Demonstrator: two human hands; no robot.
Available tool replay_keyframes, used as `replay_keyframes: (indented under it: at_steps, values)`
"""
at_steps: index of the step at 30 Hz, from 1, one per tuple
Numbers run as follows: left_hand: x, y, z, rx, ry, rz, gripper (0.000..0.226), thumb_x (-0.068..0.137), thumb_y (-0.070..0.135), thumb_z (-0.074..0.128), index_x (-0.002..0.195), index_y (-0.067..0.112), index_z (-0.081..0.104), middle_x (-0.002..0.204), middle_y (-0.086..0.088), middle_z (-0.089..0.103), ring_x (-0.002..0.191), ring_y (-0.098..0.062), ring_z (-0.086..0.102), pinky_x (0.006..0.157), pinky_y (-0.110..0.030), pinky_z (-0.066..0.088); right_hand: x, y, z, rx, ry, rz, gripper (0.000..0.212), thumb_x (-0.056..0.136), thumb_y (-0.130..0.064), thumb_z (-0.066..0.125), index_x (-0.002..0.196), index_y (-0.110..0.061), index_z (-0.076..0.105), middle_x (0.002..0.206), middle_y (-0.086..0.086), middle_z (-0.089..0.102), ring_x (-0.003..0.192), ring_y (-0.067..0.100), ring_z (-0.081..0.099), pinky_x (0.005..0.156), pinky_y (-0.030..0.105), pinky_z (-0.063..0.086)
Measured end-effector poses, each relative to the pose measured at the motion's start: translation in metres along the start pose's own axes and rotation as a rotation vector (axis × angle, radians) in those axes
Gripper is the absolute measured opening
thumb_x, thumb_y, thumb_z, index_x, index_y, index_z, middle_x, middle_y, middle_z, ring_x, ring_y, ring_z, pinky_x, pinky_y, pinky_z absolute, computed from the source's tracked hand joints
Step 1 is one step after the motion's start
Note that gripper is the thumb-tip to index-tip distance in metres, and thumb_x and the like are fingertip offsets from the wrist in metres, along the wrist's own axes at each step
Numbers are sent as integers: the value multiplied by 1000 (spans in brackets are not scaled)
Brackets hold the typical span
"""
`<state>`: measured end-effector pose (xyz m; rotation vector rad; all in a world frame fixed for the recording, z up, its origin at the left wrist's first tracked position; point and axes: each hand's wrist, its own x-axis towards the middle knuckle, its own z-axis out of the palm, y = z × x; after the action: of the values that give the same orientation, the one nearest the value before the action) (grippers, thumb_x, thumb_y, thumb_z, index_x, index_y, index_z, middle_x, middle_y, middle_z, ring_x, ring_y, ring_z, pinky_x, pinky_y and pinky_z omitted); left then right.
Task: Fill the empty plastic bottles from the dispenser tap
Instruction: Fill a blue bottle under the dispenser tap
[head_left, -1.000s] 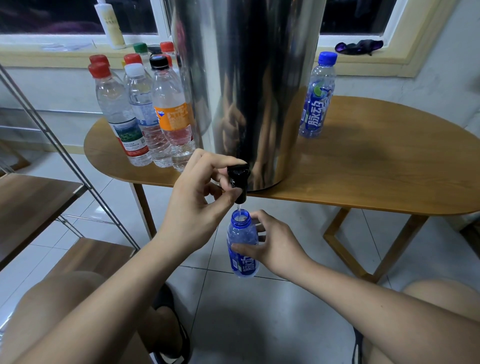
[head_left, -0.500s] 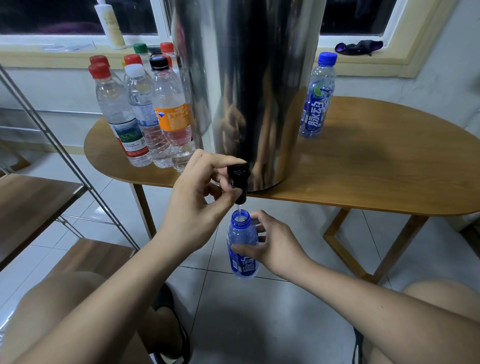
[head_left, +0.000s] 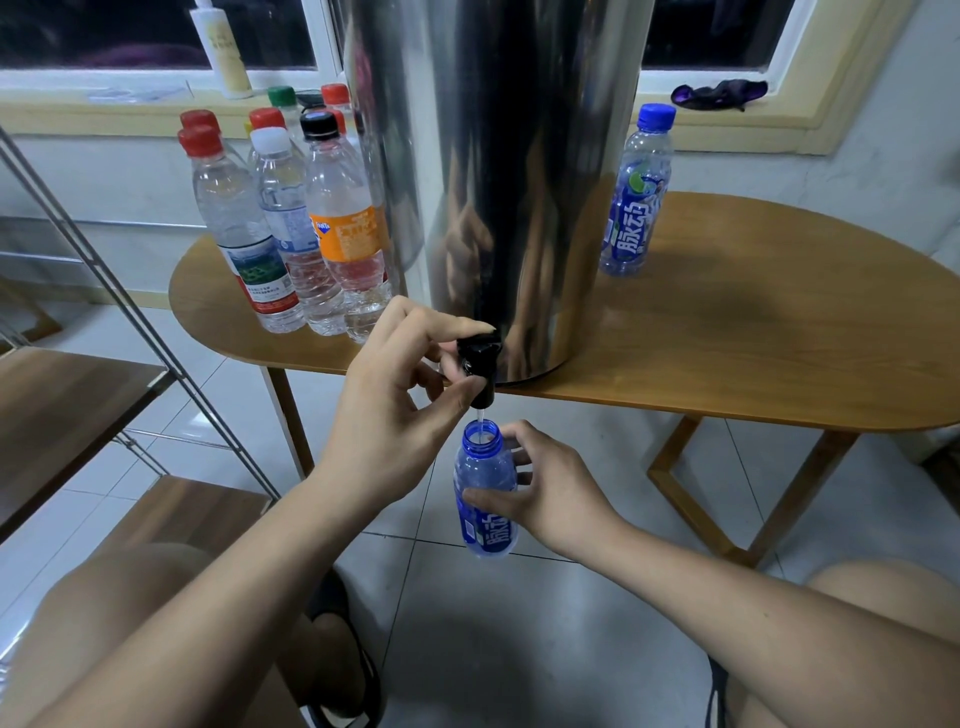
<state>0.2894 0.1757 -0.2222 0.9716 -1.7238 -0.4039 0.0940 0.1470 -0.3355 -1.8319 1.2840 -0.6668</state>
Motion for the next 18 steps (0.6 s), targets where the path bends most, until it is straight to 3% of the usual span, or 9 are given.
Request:
replay_keyframes:
  at_steps: [18]
  values:
    - [0, 1, 0, 74, 15, 55, 49, 90, -9, 81, 124, 24, 69, 106, -6, 55, 85, -24, 65, 68, -38, 56, -2, -4, -1, 13, -6, 19, 67, 80, -51, 93, 133, -39, 54, 131, -18, 67, 115, 8, 66, 93, 25, 60]
